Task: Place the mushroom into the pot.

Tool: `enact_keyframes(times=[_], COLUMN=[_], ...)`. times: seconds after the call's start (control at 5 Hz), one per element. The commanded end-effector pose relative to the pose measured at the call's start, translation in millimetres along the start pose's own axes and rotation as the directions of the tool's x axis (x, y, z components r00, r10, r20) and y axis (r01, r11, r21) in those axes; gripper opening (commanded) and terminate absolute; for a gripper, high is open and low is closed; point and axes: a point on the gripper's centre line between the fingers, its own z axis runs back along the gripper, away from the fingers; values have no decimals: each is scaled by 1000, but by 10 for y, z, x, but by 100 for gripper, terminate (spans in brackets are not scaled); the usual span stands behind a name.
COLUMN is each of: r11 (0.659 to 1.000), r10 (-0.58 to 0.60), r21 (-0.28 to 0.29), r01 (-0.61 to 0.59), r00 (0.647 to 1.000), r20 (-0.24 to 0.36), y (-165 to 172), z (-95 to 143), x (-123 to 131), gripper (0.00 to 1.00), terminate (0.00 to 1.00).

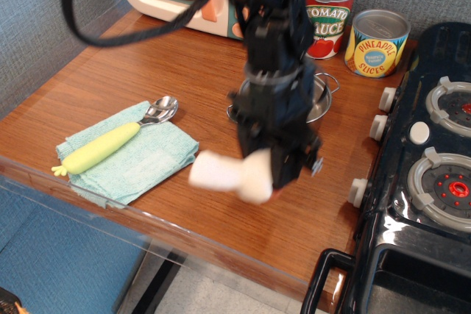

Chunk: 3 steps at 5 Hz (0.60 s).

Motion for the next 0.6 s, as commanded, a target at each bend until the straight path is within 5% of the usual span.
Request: enact_keyframes(times=[0.0, 0.4], r11=[997, 994], r10=[33, 65], r21=[67, 68], r01=[-49, -82], r00=[974, 972], r20=[224, 226], y=[395, 601], z=[562, 453], x=[786, 1098], gripper=[0, 0], terminate=[0, 0])
